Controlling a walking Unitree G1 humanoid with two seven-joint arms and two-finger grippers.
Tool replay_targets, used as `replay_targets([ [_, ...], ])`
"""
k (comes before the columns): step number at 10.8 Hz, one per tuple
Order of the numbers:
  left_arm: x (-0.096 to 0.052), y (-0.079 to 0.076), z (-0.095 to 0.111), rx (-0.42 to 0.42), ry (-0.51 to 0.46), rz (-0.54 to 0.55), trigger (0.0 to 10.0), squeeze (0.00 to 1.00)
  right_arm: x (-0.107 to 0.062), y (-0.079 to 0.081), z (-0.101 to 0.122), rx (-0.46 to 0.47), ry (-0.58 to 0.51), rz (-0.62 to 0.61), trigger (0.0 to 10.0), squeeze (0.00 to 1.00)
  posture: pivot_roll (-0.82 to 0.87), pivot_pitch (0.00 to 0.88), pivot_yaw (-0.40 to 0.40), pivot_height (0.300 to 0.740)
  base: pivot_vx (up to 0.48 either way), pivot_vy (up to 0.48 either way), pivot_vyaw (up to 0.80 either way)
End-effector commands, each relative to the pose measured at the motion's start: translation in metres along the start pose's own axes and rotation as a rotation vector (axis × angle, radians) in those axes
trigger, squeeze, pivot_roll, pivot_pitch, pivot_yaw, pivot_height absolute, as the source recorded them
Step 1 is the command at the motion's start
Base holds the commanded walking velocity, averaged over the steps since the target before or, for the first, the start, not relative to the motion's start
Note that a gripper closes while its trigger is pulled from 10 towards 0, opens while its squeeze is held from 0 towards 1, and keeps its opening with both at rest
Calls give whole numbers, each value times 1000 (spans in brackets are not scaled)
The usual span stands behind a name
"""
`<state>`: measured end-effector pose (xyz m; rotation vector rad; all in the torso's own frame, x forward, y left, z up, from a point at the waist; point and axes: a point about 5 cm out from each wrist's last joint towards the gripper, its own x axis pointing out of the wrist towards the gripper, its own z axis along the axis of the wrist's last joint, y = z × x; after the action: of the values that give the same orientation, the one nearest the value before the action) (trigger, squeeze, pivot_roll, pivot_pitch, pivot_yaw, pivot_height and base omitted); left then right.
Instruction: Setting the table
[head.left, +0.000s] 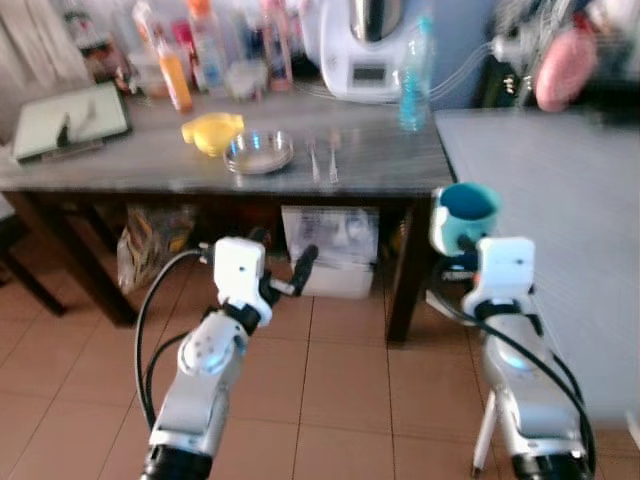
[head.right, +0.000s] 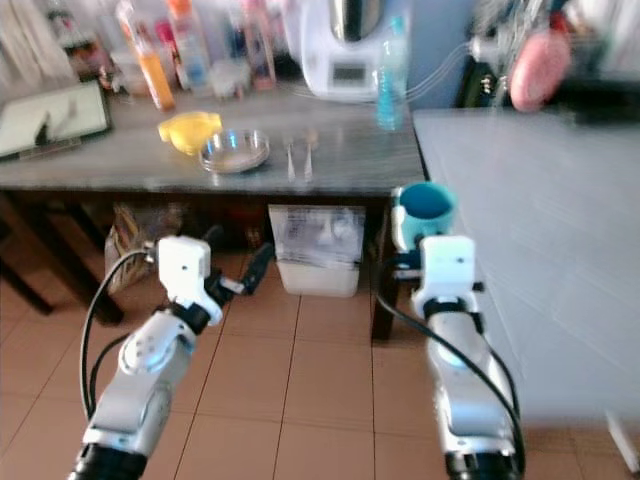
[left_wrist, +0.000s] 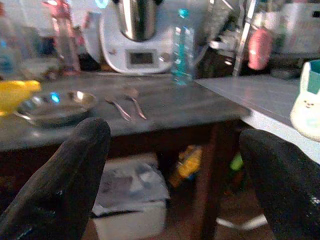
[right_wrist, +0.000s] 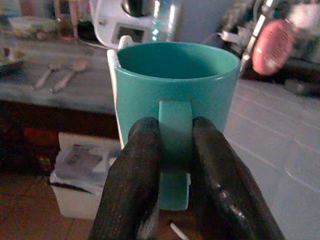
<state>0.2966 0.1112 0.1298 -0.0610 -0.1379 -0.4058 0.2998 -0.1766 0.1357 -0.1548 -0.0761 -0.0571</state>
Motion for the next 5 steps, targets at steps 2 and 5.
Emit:
replay_targets([
  [2,-1,5,4,23,-8,13,10000,0,2,7,8,12,-35,15,10000,0,-11,34,44,740,480,0,0],
  [5,0,5,5,25,-12,9,10000,0,3,6,10,5,-44,17,10000,0,-10,32,44,740,480,0,0],
])
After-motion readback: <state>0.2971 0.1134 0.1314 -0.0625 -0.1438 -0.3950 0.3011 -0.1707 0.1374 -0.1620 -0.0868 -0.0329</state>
